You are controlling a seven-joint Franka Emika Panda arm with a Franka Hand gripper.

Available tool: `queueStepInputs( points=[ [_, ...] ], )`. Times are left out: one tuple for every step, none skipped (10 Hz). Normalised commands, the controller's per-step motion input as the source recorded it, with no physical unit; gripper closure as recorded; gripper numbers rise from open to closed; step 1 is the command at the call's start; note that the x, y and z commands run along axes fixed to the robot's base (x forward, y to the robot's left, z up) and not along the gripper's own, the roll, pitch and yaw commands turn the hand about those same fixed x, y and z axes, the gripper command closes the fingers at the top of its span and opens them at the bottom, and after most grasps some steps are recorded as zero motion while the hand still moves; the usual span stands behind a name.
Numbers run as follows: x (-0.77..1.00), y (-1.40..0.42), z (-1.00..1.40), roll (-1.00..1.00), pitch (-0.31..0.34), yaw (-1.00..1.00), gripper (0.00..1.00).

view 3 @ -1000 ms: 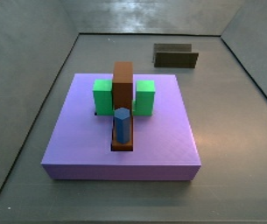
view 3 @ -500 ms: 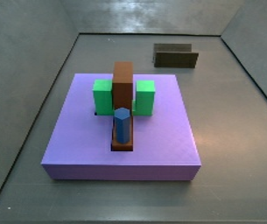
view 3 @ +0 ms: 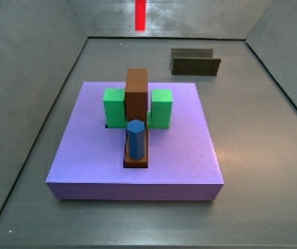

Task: Pick up the red object. Move up. Place the red object on the fixture. Regrasp the red object. Move to above the board. Insert the red object.
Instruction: Insert the red object.

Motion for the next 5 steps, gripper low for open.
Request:
queueStepInputs(
  points=[
    [0.0, 0.26, -0.73, -0.01, -0.249, 0.01, 1.0],
    [0.0, 0.13, -0.81, 0.0, -0.214, 0.0, 1.0],
    [0.0, 0.0, -0.93, 0.07, -0.151, 0.0, 1.0],
    [0.08, -0.03, -0.87, 0.21, -0.07, 0.0, 1.0],
    [0.07, -0.04, -0.81, 0.27, -0.004, 0.0, 1.0]
  ],
)
